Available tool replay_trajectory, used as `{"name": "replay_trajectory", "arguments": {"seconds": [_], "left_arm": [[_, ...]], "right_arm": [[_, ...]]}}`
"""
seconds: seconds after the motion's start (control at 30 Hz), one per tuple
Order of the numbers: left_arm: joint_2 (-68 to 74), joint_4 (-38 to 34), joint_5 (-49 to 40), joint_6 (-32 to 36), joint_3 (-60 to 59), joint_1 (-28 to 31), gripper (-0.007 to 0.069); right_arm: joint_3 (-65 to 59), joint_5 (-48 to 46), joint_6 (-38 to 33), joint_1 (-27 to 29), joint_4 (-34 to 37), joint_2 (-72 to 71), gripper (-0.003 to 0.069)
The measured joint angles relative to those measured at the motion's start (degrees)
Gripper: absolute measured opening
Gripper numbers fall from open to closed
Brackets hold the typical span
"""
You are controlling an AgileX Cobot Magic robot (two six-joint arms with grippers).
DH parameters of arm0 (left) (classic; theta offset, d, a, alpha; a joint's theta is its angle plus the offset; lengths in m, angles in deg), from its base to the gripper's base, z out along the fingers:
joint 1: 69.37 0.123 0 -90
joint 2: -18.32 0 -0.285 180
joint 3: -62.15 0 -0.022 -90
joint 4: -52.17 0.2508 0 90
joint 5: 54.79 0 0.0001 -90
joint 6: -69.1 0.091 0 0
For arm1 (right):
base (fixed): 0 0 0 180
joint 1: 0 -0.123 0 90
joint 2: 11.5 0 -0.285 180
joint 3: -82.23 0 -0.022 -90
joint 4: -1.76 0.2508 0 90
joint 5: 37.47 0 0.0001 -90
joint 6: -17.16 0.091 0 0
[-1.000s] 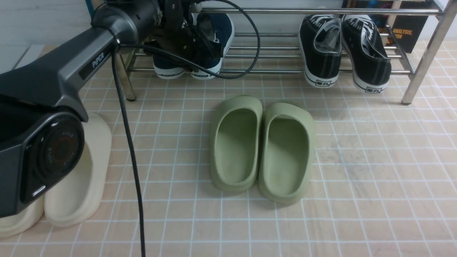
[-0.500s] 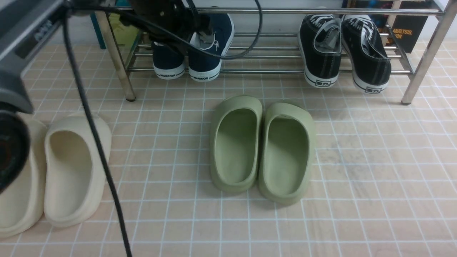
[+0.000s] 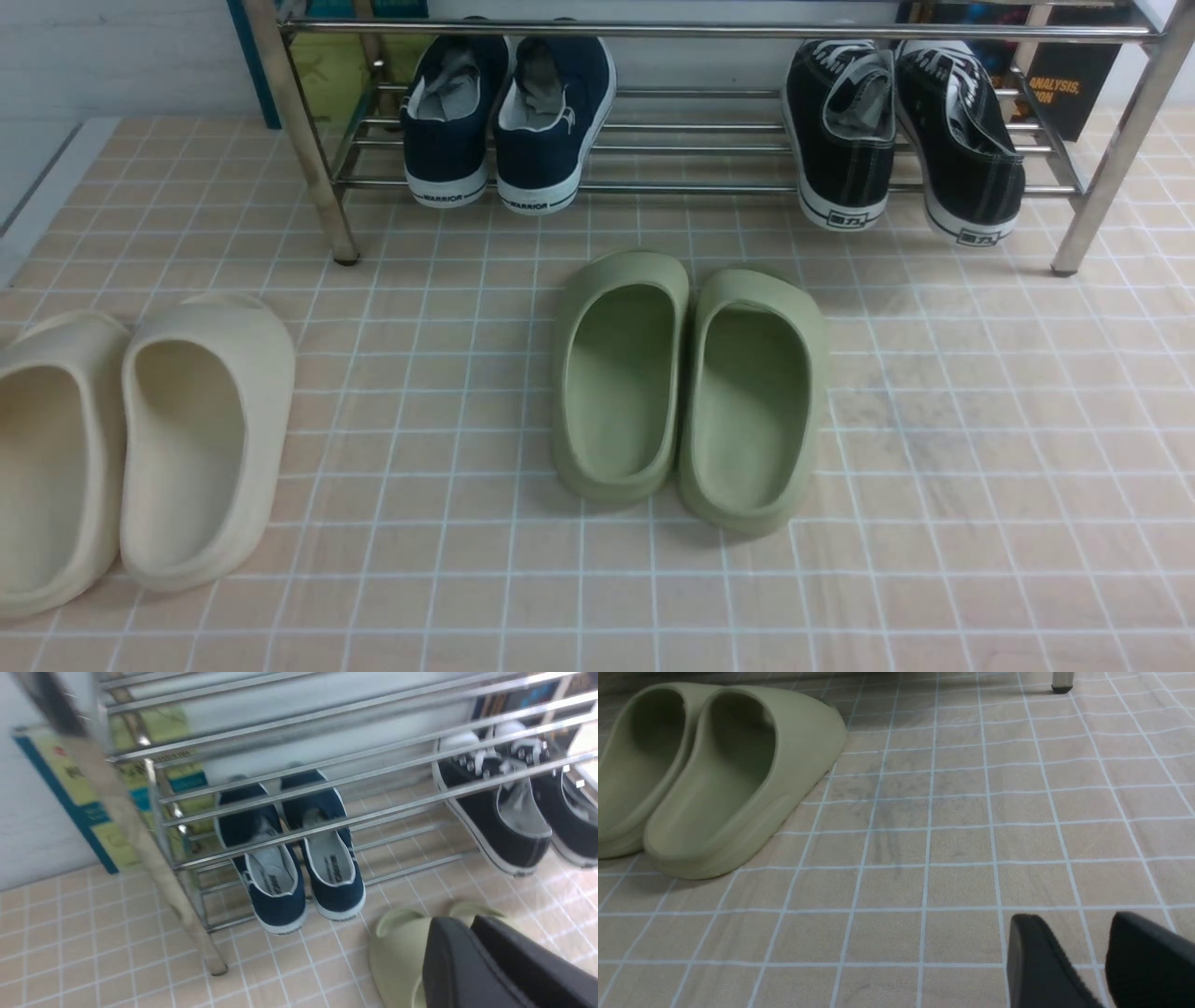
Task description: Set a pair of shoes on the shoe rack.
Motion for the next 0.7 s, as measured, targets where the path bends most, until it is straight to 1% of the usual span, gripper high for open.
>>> {"name": "replay_trajectory", "arguments": {"seconds": [0.07,0.2,0.27,0.3,0.33,0.43,0.53,0.57,0.6,0.7], "left_arm": [[-5.9,1.8,5.2,-1.4,-7.5,0.0,0.0076],[-17.6,5.1,18.6,-4.6,-26.3,0.0,0.0078],[-24.6,7.4,26.4,-6.6,-38.4,0.0,0.0078],[-25.2,7.6,27.0,-6.8,-39.5,0.0,0.0078],[-29.7,9.4,31.4,-8.3,-47.6,0.0,0.0078],[-37.3,13.8,36.8,-12.6,-60.2,0.0,0.0078],[-42.4,18.1,38.6,-17.2,-66.3,0.0,0.0063],[-45.6,21.7,39.0,-20.8,-68.7,0.0,0.0038],[-47.9,24.7,39.2,-23.1,-69.5,0.0,0.002],[-53.6,34.1,40.1,-28.0,-69.7,0.0,0.0002]], "right_arm": [[0.0,0.0,0.0,0.0,0.0,0.0,0.0239],[0.0,0.0,0.0,0.0,0.0,0.0,0.0239],[0.0,0.0,0.0,0.0,0.0,0.0,0.0239],[0.0,0.0,0.0,0.0,0.0,0.0,0.0239],[0.0,0.0,0.0,0.0,0.0,0.0,0.0239],[0.0,0.0,0.0,0.0,-0.1,0.0,0.0239],[0.0,0.0,0.0,0.0,-0.1,0.0,0.0239],[0.0,0.0,0.0,0.0,-0.1,0.0,0.0239],[0.0,0.0,0.0,0.0,-0.1,0.0,0.0239],[0.0,0.0,0.0,0.0,-0.1,0.0,0.0239]]}}
